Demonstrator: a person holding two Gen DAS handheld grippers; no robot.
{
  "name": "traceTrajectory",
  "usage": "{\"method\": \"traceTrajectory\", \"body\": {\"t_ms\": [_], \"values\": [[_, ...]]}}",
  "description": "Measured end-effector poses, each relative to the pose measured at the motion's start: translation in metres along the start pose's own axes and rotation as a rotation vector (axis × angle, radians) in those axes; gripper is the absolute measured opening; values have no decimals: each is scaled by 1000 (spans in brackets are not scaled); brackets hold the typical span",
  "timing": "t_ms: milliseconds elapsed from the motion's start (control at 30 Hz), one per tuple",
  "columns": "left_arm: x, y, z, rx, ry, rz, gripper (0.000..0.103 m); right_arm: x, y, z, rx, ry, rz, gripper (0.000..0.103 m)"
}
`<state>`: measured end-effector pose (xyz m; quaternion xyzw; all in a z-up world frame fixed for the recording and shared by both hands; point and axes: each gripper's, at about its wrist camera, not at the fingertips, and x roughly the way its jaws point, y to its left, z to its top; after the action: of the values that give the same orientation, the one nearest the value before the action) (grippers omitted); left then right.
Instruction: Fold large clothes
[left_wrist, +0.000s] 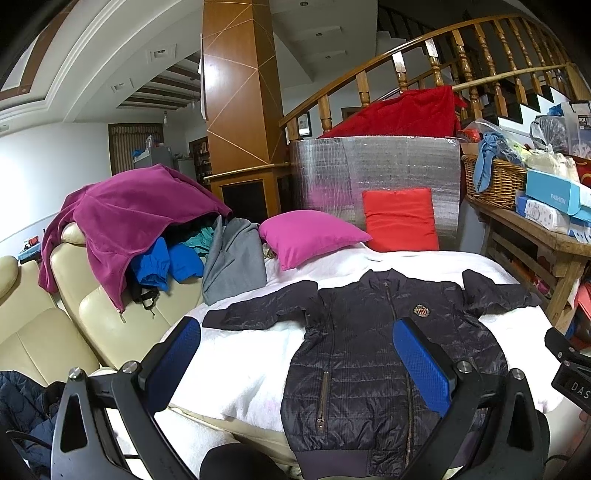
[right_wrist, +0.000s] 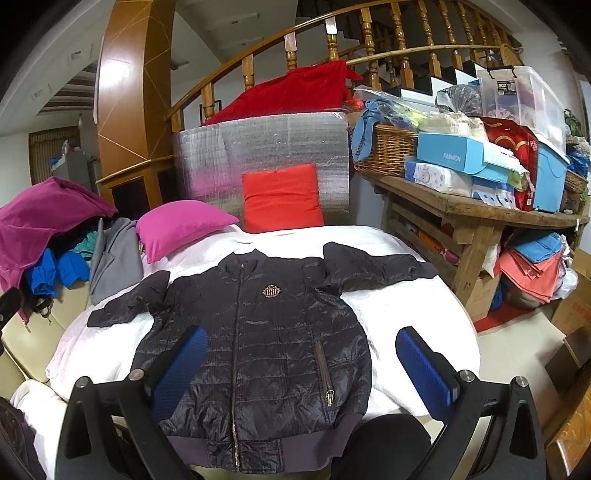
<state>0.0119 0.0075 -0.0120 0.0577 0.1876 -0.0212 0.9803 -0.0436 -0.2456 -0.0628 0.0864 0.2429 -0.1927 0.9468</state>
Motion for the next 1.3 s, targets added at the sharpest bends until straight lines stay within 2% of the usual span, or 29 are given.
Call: {"method": "traceTrajectory", "body": {"t_ms": [1300], "values": [[19,4,-10,-1,44,1,103,19,11,-1,-19,39,13,103]]}}
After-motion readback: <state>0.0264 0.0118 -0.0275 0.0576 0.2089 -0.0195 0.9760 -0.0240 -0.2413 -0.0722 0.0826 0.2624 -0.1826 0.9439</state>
